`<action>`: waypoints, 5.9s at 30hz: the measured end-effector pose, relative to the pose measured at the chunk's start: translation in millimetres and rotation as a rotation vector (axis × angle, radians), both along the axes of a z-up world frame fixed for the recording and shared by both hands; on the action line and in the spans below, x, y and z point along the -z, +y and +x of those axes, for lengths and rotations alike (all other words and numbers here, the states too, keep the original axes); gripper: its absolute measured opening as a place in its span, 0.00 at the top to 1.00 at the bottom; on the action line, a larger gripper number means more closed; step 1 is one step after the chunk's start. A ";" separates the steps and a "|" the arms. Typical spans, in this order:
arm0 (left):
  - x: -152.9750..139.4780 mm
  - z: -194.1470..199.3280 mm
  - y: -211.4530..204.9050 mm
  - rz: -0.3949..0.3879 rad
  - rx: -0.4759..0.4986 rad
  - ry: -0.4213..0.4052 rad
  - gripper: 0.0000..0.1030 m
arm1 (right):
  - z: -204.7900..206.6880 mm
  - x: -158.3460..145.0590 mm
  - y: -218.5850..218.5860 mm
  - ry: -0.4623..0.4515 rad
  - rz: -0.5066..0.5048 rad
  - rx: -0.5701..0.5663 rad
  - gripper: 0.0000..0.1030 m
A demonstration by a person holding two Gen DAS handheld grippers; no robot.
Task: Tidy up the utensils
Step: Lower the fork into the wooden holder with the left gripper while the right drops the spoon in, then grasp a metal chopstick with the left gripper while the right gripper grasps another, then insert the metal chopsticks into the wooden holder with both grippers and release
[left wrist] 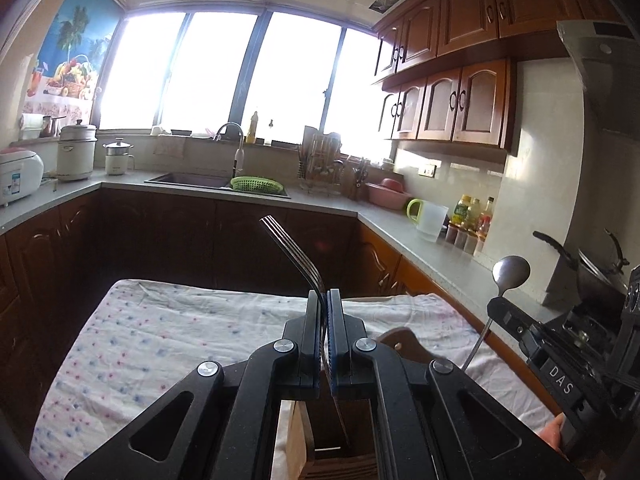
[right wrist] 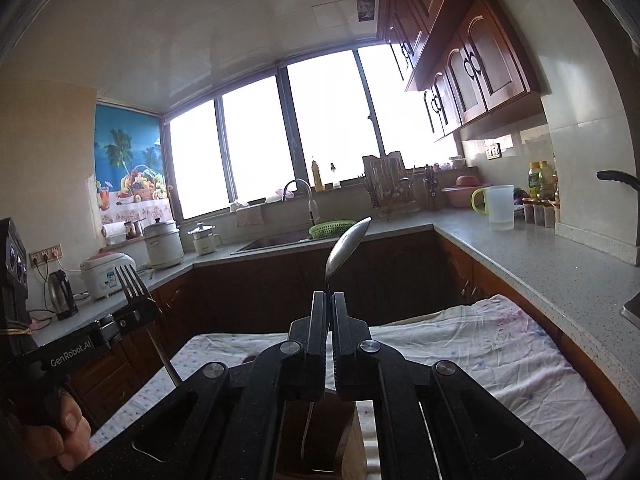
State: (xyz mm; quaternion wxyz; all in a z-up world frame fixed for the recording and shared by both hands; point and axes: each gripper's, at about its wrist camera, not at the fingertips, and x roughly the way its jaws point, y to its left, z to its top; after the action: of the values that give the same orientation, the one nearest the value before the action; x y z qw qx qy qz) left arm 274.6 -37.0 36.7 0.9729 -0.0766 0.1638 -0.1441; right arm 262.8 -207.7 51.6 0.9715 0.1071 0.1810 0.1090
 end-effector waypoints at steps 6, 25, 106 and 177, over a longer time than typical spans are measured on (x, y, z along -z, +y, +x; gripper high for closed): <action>18.9 8.6 -2.3 0.017 0.020 0.058 0.99 | -0.9 33.3 0.9 0.096 -0.002 -0.035 0.98; 5.5 14.9 14.3 -0.015 0.035 0.129 0.98 | 1.7 49.6 -1.4 0.206 0.014 -0.071 0.98; 101.4 -18.9 -15.1 0.201 0.020 0.572 0.97 | -54.6 143.7 -36.3 0.708 -0.158 0.004 0.92; -40.3 2.4 39.5 -0.103 0.015 0.068 0.98 | 11.8 -35.4 -33.8 0.014 0.146 0.063 0.96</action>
State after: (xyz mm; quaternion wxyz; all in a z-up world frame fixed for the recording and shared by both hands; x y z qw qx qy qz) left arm 277.1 2.5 77.0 0.9604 -0.1305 0.1898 -0.1568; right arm 274.6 -241.5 87.0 0.9628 0.1839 0.1760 0.0904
